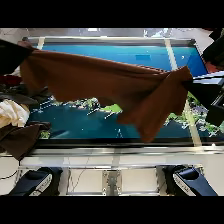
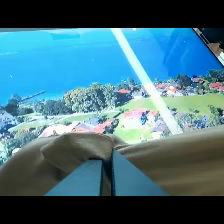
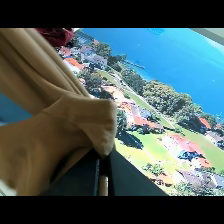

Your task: Fold the shirts.

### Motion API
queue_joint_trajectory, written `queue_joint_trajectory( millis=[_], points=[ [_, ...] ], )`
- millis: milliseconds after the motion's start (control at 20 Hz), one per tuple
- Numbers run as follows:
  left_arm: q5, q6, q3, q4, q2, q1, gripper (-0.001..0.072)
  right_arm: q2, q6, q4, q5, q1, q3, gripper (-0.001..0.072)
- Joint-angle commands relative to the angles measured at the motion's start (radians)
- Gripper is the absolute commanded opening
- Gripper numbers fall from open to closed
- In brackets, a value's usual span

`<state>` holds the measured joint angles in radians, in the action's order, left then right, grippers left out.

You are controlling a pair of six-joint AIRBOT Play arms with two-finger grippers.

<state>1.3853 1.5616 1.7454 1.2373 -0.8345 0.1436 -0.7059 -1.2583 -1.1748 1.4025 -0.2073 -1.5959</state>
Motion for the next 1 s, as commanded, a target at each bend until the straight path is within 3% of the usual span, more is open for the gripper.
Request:
queue_joint_trajectory(
  millis=[0, 150, 250, 300, 450, 600, 650, 700, 750, 850, 950],
  points=[
    [0.077, 0.012, -0.127, 0.018, 0.032, -0.001, 0.0012, -0.068, 0.009, -0.019, -0.066, 0.001, -0.015, 0.0016],
    [0.092, 0.027, -0.433, 0.019, -0.013, -0.001, 0.0013, -0.237, 0.047, -0.093, -0.171, 0.001, -0.015, 0.0015],
    [0.002, 0.018, -0.615, 0.022, -0.068, -0.002, 0.0013, -0.392, 0.048, -0.121, -0.249, 0.002, -0.015, 0.0015],
    [-0.098, 0.016, -0.679, 0.037, -0.104, -0.002, 0.0013, -0.483, 0.047, -0.12, -0.292, 0.002, -0.016, 0.0015],
    [-0.575, 0.03, -0.743, 0.071, -0.286, -0.002, 0.0013, -0.749, 0.042, -0.105, -0.476, 0.002, -0.016, 0.0015],
    [-0.924, 0.035, -0.707, 0.004, -0.498, -0.002, 0.0024, -0.958, -0.07, -0.029, -0.817, 0.001, -0.016, 0.0028],
    [-0.959, 0.035, -0.679, -0.012, -0.56, -0.002, 0.0228, -1.0, -0.115, 0.026, -0.919, 0.001, -0.016, 0.0212],
    [-0.975, 0.035, -0.642, -0.011, -0.61, -0.004, 0.0656, -1.024, -0.145, 0.063, -0.993, 0.001, -0.016, 0.0529],
    [-0.982, 0.033, -0.605, -0.01, -0.637, -0.014, 0.0703, -1.03, -0.146, 0.074, -1.035, 0.003, -0.016, 0.0631],
    [-0.981, 0.031, -0.529, 0.003, -0.63, -0.064, 0.0704, -1.003, -0.146, 0.062, -0.984, 0.037, -0.043, 0.0623],
    [-0.979, 0.031, -0.491, 0.003, -0.552, -0.15, 0.0703, -0.948, -0.146, -0.024, -0.769, 0.108, -0.111, 0.062]
  ],
)
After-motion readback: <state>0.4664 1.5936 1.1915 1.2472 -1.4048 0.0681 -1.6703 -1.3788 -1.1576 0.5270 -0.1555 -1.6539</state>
